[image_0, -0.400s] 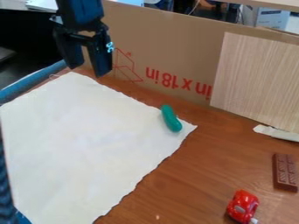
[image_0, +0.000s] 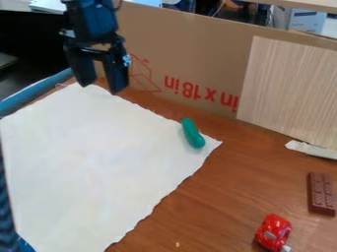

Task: Fold the white cloth with a green object on it from bottom left to top right

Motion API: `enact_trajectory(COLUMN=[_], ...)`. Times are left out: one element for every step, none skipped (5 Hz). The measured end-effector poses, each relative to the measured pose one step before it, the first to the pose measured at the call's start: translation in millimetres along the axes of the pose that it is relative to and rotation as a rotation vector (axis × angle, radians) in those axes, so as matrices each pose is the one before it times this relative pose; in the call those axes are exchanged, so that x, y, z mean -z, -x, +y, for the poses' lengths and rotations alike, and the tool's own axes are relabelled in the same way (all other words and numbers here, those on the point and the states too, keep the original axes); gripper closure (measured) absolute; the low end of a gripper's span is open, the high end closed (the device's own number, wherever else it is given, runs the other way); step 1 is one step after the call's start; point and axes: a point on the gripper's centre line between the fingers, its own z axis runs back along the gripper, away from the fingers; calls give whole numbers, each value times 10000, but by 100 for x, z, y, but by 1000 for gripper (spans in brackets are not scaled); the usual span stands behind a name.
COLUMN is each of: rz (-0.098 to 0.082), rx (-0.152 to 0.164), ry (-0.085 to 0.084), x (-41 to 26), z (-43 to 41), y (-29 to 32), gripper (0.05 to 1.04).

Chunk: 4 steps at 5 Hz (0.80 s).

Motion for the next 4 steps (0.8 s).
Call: enact_trajectory(rz=[5,-23,534,466], rx=[-372,-104,1183,1373], ry=[-3,344,766,453], x=[-547,-477,244,-173], z=[1914,3986,3320,3160], y=[-505,588,530,433], gripper=[83,83,83,83])
